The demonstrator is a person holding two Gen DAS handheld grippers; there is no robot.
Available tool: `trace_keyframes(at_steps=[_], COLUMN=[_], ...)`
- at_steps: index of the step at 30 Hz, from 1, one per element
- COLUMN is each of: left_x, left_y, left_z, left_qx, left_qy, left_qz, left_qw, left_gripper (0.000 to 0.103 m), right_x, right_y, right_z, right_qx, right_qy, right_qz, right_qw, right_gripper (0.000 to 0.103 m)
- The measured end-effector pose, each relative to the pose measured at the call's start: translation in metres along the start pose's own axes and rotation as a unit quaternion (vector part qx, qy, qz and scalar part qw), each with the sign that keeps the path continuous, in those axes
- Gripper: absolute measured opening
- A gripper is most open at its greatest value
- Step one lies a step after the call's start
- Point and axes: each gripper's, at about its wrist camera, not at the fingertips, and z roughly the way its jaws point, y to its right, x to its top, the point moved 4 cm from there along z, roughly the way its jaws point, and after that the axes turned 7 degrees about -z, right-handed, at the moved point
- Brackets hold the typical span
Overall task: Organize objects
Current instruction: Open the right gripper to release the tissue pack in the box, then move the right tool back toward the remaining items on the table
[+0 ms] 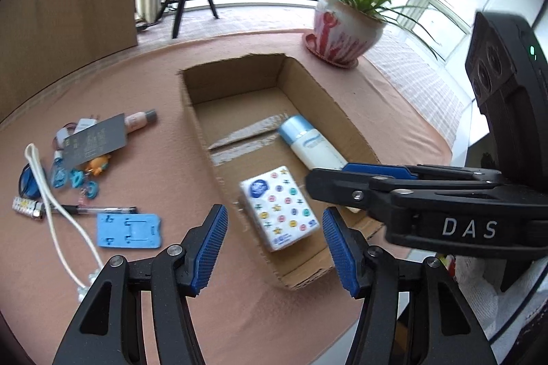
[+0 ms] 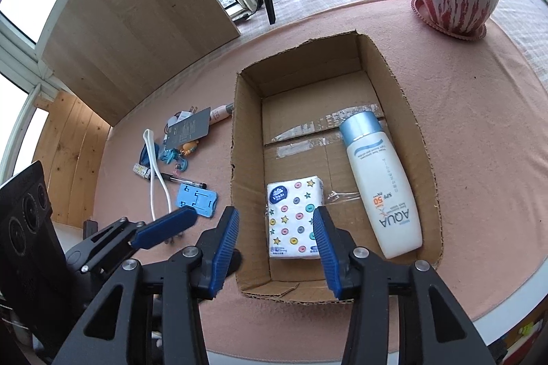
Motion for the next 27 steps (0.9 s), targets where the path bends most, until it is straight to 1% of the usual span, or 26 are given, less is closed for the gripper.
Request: trace_keyframes(at_steps=[2, 6, 11, 12, 14, 17, 20, 21, 24, 26, 27], left_x=[0.003, 0.009, 0.011, 0.011, 0.013, 0.016, 0.023, 0.028, 0.043, 0.050, 0.054], left_y=[-0.016, -0.057, -0.132, -0.154, -0.188, -0.248, -0.296, -0.312, -0.344, -0.367, -0.376], left_z=[-0.008, -0.024, -0.039, -0.042, -0.044, -0.043, -0.040, -0.039, -0.031, -0.024, -0.021], left_qx=[0.003, 0.024, 0.058, 0.062, 0.077, 0.111, 0.125, 0.136, 0.166, 0.178, 0.179], left_qy=[0.007, 0.021, 0.025, 0.024, 0.022, 0.007, 0.002, 0.003, -0.001, -0.010, -0.011], left_qz=[-0.015, -0.046, -0.100, -0.119, -0.144, -0.177, -0.206, -0.207, -0.197, -0.207, -0.211], left_qw=[0.9999, 0.9984, 0.9930, 0.9906, 0.9863, 0.9779, 0.9705, 0.9689, 0.9663, 0.9618, 0.9609], left_gripper=[0.062, 0.062, 0.062, 0.062, 0.062, 0.062, 0.062, 0.062, 0.061, 0.061, 0.060], right_x=[0.000, 0.001, 0.001, 0.001, 0.000, -0.004, -0.009, -0.012, -0.017, -0.020, -0.022], right_y=[-0.005, -0.024, -0.046, -0.048, -0.058, -0.072, -0.081, -0.084, -0.089, -0.090, -0.090], right_z=[0.002, 0.005, 0.007, 0.008, 0.014, 0.022, 0.029, 0.032, 0.036, 0.036, 0.035], right_qx=[0.001, -0.006, -0.021, -0.023, -0.024, -0.020, -0.014, -0.013, -0.012, -0.011, -0.012], right_qy=[0.004, 0.015, 0.049, 0.050, 0.038, 0.024, 0.011, 0.008, 0.002, 0.001, 0.001], right_qz=[-0.002, -0.024, -0.039, -0.040, -0.050, -0.060, -0.058, -0.053, -0.039, -0.030, -0.025], right_qw=[1.000, 1.000, 0.998, 0.998, 0.998, 0.998, 0.998, 0.998, 0.999, 0.999, 1.000], right_gripper=[0.042, 0.042, 0.042, 0.042, 0.042, 0.042, 0.042, 0.042, 0.042, 0.042, 0.042])
